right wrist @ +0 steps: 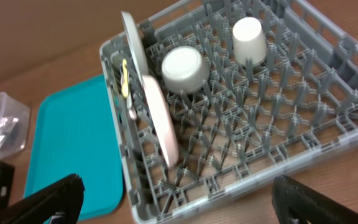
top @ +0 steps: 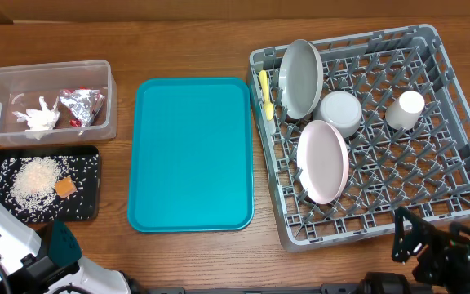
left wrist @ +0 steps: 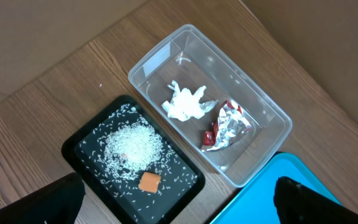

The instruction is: Sort waste into correct bins and load items into the dishwasher rack

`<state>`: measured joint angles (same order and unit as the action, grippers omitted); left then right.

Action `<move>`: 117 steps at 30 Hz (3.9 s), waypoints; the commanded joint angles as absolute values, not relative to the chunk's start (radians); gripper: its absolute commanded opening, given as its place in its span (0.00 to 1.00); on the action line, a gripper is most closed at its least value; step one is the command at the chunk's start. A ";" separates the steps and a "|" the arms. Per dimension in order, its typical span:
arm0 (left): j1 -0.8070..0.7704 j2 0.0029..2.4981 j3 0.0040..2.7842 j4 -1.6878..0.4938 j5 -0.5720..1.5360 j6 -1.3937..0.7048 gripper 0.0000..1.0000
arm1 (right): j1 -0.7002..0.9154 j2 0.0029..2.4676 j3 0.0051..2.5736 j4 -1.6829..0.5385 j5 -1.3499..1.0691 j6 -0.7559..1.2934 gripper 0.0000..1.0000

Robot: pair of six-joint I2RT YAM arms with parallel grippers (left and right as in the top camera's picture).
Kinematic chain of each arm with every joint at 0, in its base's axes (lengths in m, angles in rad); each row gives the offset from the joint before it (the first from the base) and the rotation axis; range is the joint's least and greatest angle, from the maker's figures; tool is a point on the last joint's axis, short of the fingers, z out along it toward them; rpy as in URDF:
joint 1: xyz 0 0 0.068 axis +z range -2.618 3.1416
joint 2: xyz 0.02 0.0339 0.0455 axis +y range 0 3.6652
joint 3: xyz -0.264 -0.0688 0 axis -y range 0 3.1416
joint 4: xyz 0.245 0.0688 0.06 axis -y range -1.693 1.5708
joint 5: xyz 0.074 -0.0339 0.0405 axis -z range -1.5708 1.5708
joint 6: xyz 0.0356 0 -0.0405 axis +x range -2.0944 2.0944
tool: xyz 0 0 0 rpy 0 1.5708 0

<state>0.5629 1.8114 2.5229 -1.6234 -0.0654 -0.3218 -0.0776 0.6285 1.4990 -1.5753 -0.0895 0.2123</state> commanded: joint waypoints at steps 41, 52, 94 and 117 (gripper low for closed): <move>0.562 1.821 2.520 -1.622 -0.078 -0.318 1.00 | 0.007 0.003 0.043 -0.112 -0.237 -0.004 1.00; 0.562 1.821 2.520 -1.622 -0.078 -0.318 1.00 | 0.062 0.003 0.008 -0.076 -0.096 -0.005 1.00; 0.550 1.832 2.519 -1.622 -0.078 -0.318 1.00 | 0.046 0.003 0.008 -0.076 -0.090 -0.004 1.00; -0.002 1.216 1.737 -1.626 -0.078 -0.318 1.00 | 0.045 0.003 0.008 -0.076 -0.090 -0.004 1.00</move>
